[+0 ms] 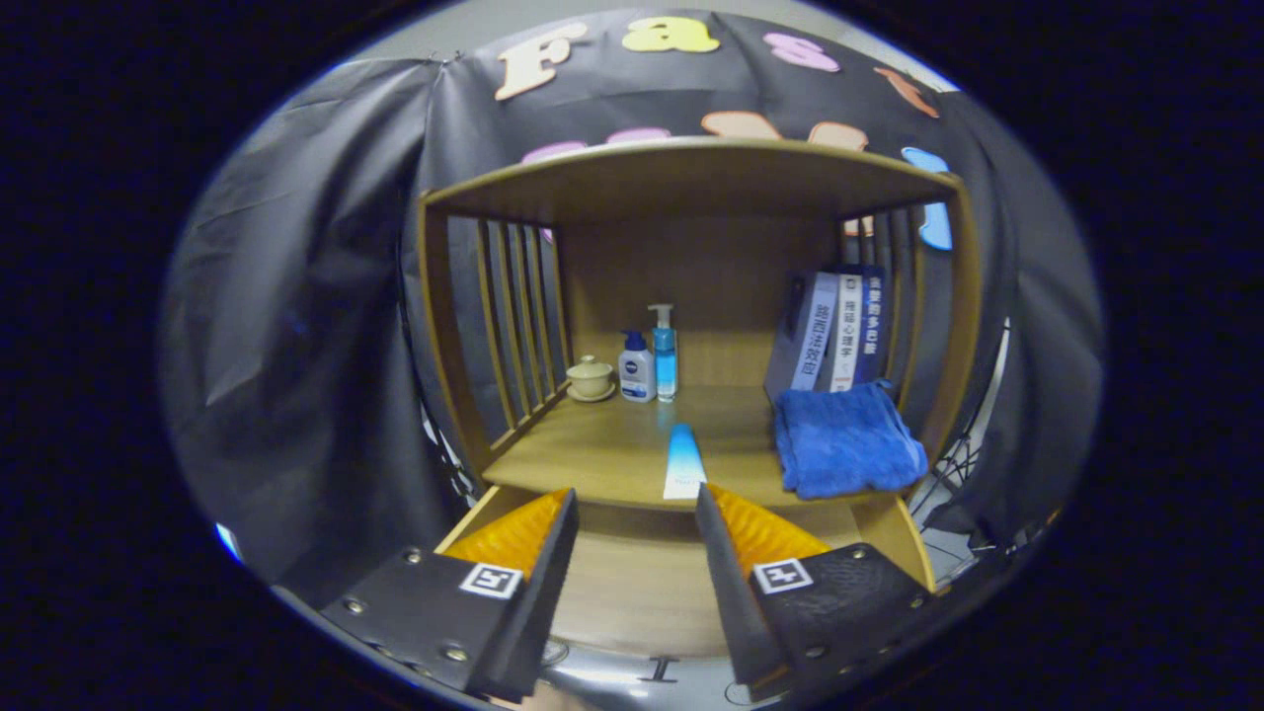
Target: Pull open the drawer, take out the items inside it, and place them on the countertop above the cabinet.
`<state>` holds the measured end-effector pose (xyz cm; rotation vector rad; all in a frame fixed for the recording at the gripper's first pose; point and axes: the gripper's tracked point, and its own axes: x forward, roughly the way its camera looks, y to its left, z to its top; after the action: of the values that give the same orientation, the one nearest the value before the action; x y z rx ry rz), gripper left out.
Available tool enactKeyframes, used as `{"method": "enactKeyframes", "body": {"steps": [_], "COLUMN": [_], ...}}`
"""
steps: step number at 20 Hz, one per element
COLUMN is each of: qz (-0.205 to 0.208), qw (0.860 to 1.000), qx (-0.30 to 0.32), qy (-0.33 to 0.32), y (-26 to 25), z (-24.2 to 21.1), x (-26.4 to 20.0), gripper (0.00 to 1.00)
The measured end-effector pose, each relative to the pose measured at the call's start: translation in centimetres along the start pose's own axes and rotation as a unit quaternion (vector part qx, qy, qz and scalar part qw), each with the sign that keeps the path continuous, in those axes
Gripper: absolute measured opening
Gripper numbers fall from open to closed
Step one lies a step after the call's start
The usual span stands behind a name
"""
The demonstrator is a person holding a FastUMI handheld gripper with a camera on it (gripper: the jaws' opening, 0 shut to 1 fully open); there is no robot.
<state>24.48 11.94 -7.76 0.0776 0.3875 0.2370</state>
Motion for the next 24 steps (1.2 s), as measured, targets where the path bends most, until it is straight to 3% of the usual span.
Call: {"method": "enactKeyframes", "body": {"steps": [1,4,8,15,20,24], "qz": [-0.001,-0.025,-0.06,-0.077,-0.079,-0.106], "qw": [1.0,0.999,0.997,0.996,0.996,0.994], "qx": [0.003,0.006,0.003,0.041,0.028,0.006], "qy": [-0.012,-0.044,-0.056,-0.009,0.0,-0.006], "y": [-0.2,-1.3,-2.4,-2.1,-1.7,-2.0], "z": [-0.9,-3.8,-8.5,-16.0,-16.9,-16.8], "x": [-1.4,-4.3,-5.5,-3.1,-1.0,-0.8], "gripper": [0.78,0.79,0.99,0.99,0.99,0.97]}}
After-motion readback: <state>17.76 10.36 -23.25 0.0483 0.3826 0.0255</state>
